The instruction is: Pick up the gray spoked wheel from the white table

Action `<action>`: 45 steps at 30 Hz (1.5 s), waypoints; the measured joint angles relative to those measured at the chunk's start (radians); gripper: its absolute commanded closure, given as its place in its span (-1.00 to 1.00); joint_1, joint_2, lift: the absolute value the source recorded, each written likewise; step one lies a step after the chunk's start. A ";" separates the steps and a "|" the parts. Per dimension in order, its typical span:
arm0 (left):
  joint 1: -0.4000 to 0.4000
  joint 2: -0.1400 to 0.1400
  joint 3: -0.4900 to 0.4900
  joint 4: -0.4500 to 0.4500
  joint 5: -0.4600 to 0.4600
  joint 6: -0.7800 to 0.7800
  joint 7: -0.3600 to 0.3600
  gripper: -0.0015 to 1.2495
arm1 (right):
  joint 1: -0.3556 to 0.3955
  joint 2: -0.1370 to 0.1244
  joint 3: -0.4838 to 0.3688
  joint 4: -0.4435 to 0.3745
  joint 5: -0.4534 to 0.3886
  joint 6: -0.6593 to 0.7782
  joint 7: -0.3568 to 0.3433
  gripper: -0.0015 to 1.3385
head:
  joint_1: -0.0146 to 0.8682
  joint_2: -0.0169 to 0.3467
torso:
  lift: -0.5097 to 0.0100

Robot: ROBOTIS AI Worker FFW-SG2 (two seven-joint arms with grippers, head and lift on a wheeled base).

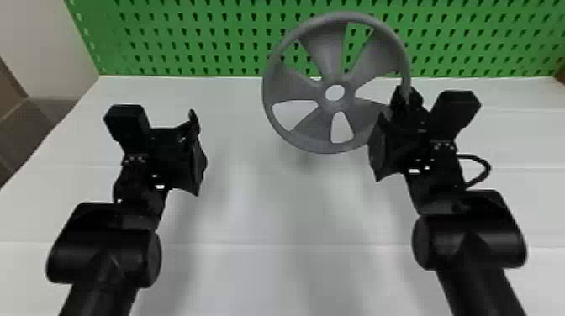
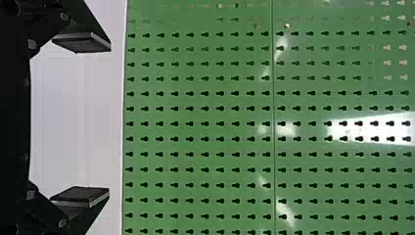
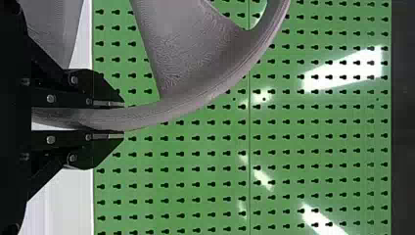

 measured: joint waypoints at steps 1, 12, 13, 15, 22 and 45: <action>0.001 -0.001 0.000 0.000 0.000 -0.001 0.000 -0.63 | 0.001 0.000 -0.001 -0.001 0.000 -0.001 0.000 0.77 | 0.80 -0.59 | 0.59; 0.004 -0.006 0.000 0.000 0.002 -0.002 0.000 -0.63 | 0.009 -0.007 -0.004 -0.006 0.005 0.000 0.000 0.77 | 0.80 -0.59 | 0.59; 0.004 -0.006 0.000 0.000 0.003 -0.002 0.000 -0.63 | 0.009 -0.007 -0.004 -0.007 0.006 0.001 0.000 0.77 | 0.80 -0.59 | 0.59; 0.004 -0.006 0.001 0.000 0.004 -0.002 0.000 -0.63 | 0.010 -0.007 -0.003 -0.008 0.007 0.002 0.000 0.77 | 0.80 -0.59 | 0.59; 0.004 -0.006 0.000 0.000 0.004 -0.002 0.000 -0.63 | 0.015 -0.007 -0.001 -0.013 0.010 0.011 0.000 0.77 | 0.80 -0.59 | 0.59; 0.004 -0.006 0.002 0.000 0.000 -0.002 0.000 -0.63 | 0.015 -0.017 0.015 -0.014 0.013 0.028 0.001 0.77 | 0.80 -0.59 | 0.59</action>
